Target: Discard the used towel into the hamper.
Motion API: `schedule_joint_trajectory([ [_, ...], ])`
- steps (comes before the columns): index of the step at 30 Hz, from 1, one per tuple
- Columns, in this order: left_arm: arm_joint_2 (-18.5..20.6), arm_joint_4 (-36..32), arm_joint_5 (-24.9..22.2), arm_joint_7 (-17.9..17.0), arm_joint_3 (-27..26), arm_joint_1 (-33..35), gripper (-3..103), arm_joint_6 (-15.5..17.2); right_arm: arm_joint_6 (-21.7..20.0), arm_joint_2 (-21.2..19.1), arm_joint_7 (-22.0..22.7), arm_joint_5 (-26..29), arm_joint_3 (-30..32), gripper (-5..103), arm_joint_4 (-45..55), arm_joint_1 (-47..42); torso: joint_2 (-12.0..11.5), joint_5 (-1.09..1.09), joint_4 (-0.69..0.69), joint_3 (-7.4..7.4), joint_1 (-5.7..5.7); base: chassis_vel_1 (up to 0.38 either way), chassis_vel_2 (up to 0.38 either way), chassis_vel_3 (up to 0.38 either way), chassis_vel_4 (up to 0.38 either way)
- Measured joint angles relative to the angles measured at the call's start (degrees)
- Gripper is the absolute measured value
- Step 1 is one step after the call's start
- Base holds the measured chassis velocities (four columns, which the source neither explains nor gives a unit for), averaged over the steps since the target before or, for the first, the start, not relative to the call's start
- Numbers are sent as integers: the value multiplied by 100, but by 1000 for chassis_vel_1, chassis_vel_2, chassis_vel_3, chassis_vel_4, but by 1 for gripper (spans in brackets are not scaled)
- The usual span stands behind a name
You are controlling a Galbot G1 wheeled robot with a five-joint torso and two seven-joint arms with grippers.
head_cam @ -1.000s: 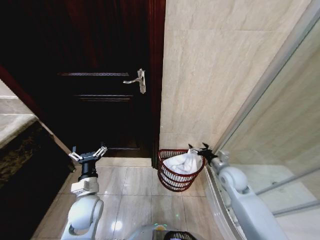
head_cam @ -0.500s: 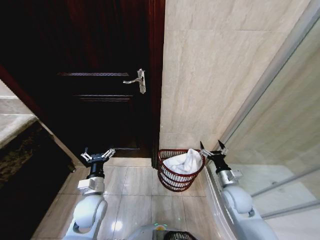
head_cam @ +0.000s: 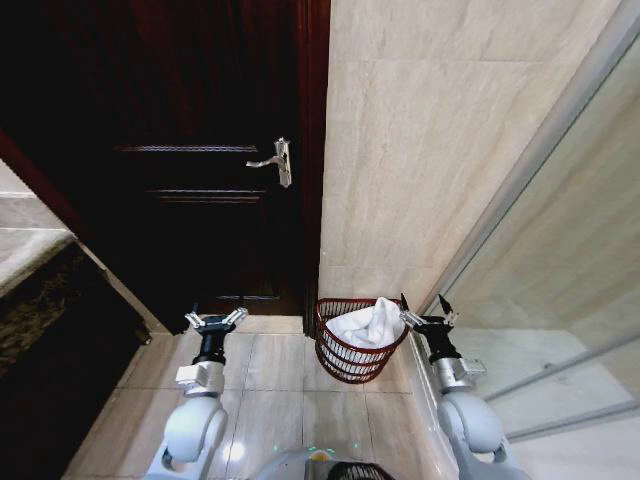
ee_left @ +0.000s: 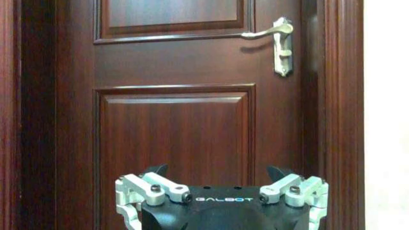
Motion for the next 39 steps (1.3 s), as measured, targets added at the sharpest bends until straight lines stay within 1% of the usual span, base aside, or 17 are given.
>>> schedule_joint_trajectory([
  [5,-17,12,139,-29,55,-25,100,44,45,-15,5,-44,31,100,19,-85,0,-1,0,0,0,0,0,0,0],
  [12,-169,-13,260,-65,162,-101,100,67,81,73,55,-184,-39,100,54,-165,0,0,0,0,0,0,0,0,0],
  [18,-209,-11,324,-54,221,-140,100,101,-10,45,122,-257,-77,100,70,-127,0,-1,-1,0,0,0,0,0,0],
  [21,-243,4,383,-41,181,-158,100,67,-70,51,200,-257,-36,100,88,-65,-14,-1,-1,-6,-4,0,0,0,0],
  [26,-248,17,323,-5,82,-170,100,29,-194,75,264,-299,-24,100,185,-71,-49,-1,-1,-23,-23,0,0,0,0],
  [30,-241,37,285,-1,53,-169,100,14,-218,144,286,-368,-28,100,198,-75,-79,-1,-1,-41,-38,0,0,0,0],
  [39,-182,61,275,78,-72,-190,100,-42,-156,263,293,-412,-66,100,170,-100,-143,-1,-1,-80,-62,0,0,0,0],
])
